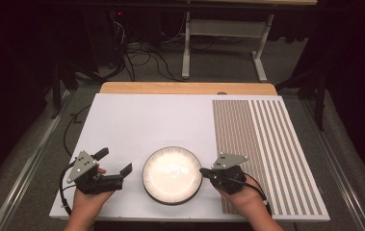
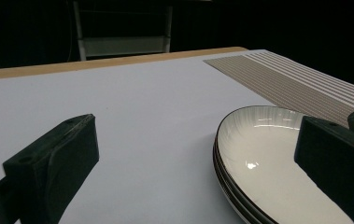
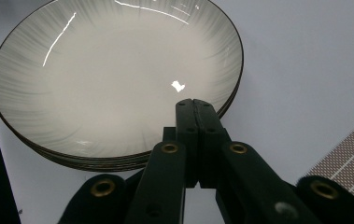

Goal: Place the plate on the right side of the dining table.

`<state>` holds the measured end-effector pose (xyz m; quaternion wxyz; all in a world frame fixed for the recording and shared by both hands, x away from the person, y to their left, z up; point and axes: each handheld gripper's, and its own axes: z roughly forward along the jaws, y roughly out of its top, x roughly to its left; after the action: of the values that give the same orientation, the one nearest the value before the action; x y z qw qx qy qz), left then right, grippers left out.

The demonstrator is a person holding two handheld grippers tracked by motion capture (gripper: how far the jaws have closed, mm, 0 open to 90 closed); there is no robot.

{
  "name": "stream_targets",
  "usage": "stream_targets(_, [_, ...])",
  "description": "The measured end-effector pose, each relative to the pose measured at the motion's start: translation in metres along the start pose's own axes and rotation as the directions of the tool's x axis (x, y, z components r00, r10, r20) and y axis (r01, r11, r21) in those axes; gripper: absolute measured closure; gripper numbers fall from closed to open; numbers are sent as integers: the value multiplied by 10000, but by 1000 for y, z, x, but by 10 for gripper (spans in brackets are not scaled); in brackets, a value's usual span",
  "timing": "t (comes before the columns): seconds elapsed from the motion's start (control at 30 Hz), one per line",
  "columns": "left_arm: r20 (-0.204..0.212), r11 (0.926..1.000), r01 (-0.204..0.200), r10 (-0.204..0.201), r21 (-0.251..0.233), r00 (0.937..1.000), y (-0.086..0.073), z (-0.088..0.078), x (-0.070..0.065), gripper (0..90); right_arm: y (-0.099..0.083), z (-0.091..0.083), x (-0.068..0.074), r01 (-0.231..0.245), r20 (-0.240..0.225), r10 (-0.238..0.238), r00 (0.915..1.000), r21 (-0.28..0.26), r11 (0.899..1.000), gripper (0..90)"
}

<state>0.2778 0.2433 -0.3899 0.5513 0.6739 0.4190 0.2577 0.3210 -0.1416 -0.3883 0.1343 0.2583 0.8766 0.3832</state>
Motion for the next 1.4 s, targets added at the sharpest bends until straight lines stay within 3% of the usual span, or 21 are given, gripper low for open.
stream_targets(0.63, [49,9999,-146,145,89,9999,1,1,-2,5,0,3,1,341,26,-342,9994,348,9988,900])
stream_targets(1.4, [94,9999,-97,96,136,9999,0,1,-1,5,1,6,1,296,19,-297,9996,388,9988,900])
